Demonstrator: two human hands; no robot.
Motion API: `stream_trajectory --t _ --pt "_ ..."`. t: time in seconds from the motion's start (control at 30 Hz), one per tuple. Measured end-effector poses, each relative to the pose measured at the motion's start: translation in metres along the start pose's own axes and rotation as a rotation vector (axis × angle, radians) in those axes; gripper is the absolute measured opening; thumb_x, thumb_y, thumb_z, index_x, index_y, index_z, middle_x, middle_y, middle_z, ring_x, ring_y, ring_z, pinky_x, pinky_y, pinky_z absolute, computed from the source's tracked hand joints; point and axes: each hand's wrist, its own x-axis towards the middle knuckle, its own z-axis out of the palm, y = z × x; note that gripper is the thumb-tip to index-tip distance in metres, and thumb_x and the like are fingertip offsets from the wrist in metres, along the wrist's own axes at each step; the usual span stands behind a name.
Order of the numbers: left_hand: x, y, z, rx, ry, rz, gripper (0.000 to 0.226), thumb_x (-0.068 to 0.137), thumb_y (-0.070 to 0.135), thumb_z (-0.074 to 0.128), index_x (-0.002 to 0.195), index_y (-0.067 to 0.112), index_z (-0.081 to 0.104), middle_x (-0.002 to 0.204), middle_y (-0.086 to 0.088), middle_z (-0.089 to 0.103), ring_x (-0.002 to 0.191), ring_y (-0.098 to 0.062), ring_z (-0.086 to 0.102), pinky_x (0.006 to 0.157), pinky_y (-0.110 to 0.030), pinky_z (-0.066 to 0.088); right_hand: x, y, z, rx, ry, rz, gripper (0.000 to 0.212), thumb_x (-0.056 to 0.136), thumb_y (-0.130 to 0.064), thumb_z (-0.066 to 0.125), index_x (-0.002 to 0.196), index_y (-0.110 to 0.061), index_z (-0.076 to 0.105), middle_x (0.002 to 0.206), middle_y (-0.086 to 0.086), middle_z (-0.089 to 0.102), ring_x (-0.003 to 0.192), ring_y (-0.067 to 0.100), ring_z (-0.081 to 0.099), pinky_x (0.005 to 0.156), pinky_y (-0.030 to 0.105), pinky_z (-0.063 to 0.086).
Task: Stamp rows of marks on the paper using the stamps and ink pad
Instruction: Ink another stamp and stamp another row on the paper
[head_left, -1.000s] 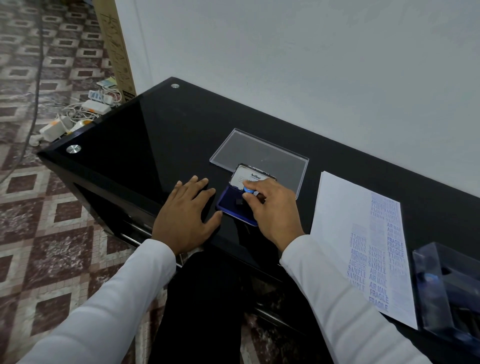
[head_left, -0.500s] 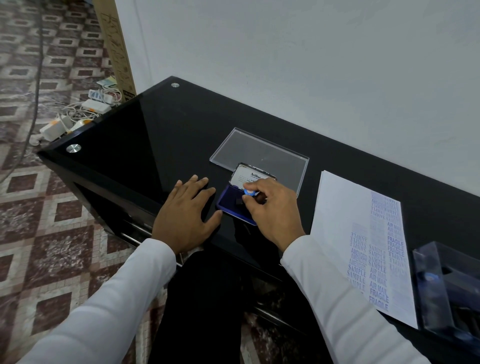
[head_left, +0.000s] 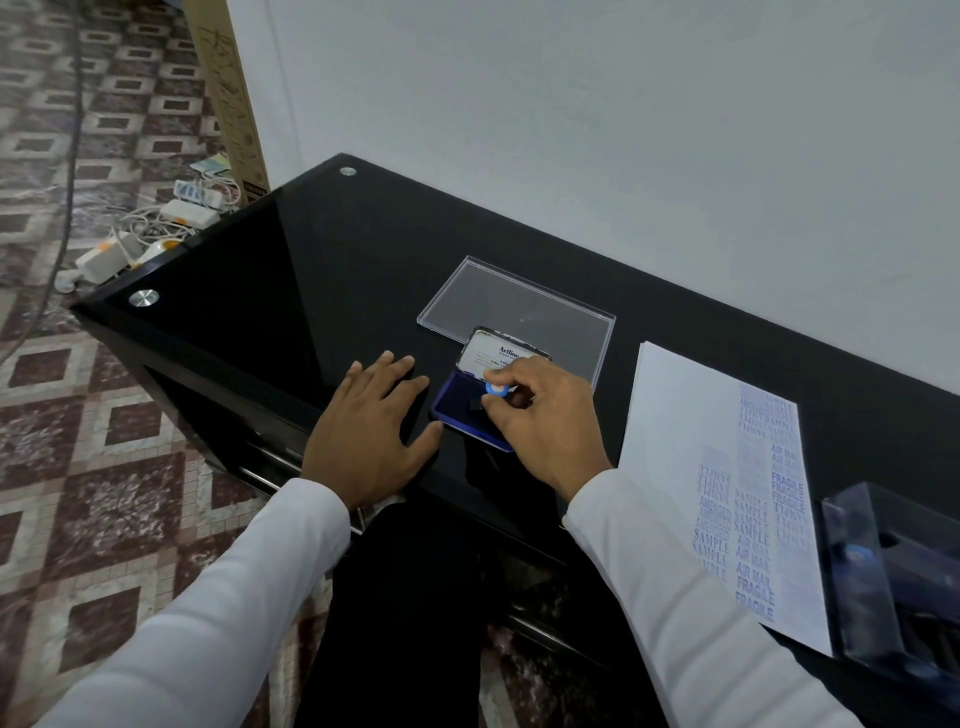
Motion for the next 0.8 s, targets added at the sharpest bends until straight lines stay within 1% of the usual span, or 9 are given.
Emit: stream_trajectory --t 0.07,0.13,0.2,0.3,0.4,0.53,0.67,0.8 --pt "0.0000 -0.0005 0.0006 -0.002 0.000 0.001 0.074 0.088 0.069 0.030 0.145 0.027 0.049 0.159 0.001 0.038 0.152 -0.018 0.022 0.123 -0.037 0.001 -0.0004 0.0010 0.0001 0.001 -0.011 0.007 0.018 0.083 -0.017 0.077 0.101 -0.016 0.075 0.101 -0.007 0.070 0.082 0.004 0.062 0.076 0.010 0.050" --pt "-0.0001 -0.0006 0.0011 -0.003 0.000 0.003 0.074 0.088 0.069 0.030 0.145 0.026 0.050 0.159 0.000 0.038 0.152 -0.019 0.022 0.123 -0.038 0.002 -0.0004 0.0019 0.0009 0.013 0.001 0.004 0.017 0.084 -0.017 0.076 0.101 -0.015 0.075 0.101 -0.007 0.070 0.081 0.003 0.062 0.075 0.009 0.049" --pt "-0.0003 -0.0006 0.0009 -0.003 0.003 0.006 0.074 0.088 0.069 0.030 0.145 0.026 0.050 0.159 0.000 0.038 0.152 -0.019 0.023 0.124 -0.038 0.004 0.0004 0.0023 0.0018 0.011 0.019 -0.008 0.020 0.085 -0.017 0.075 0.105 -0.016 0.076 0.103 -0.005 0.071 0.081 0.003 0.061 0.080 0.015 0.053" --pt "-0.0007 -0.0008 0.0003 -0.001 0.000 0.004 0.075 0.088 0.069 0.029 0.145 0.026 0.049 0.159 0.000 0.037 0.152 -0.019 0.022 0.124 -0.038 0.003 0.0025 0.0020 0.0025 -0.013 0.032 -0.016 0.026 0.088 -0.019 0.074 0.113 -0.017 0.074 0.108 -0.004 0.071 0.088 0.005 0.063 0.089 0.025 0.055" --pt "-0.0008 -0.0005 0.0004 -0.001 0.006 0.005 0.074 0.088 0.069 0.030 0.145 0.026 0.049 0.159 0.000 0.037 0.152 -0.019 0.022 0.123 -0.038 0.003 0.0036 0.0014 0.0029 -0.033 0.017 -0.015 0.029 0.090 -0.020 0.072 0.119 -0.016 0.072 0.114 -0.001 0.071 0.098 0.010 0.065 0.095 0.030 0.054" --pt "-0.0005 0.0003 -0.0006 -0.005 0.001 0.005 0.075 0.088 0.069 0.029 0.145 0.025 0.050 0.159 0.000 0.037 0.152 -0.019 0.023 0.124 -0.039 0.004 0.0037 0.0012 0.0035 -0.039 0.007 -0.001 0.031 0.091 -0.020 0.071 0.122 -0.016 0.070 0.119 0.001 0.070 0.102 0.013 0.066 0.097 0.034 0.053" --pt "0.0003 -0.0001 0.0002 0.010 -0.010 -0.004 0.076 0.088 0.071 0.028 0.146 0.027 0.048 0.160 0.001 0.036 0.152 -0.018 0.020 0.123 -0.038 0.002 0.0028 -0.0004 0.0019 -0.041 0.005 -0.004 0.030 0.090 -0.020 0.071 0.121 -0.016 0.071 0.118 0.000 0.070 0.101 0.012 0.065 0.096 0.031 0.053" --pt "0.0002 0.0009 -0.0008 -0.003 -0.010 -0.003 0.076 0.087 0.070 0.028 0.146 0.026 0.049 0.159 0.000 0.037 0.152 -0.019 0.022 0.125 -0.042 0.007 0.0019 0.0001 -0.0004 -0.024 0.012 -0.017 0.025 0.087 -0.017 0.075 0.112 -0.017 0.074 0.110 -0.003 0.071 0.093 0.007 0.065 0.089 0.023 0.054"
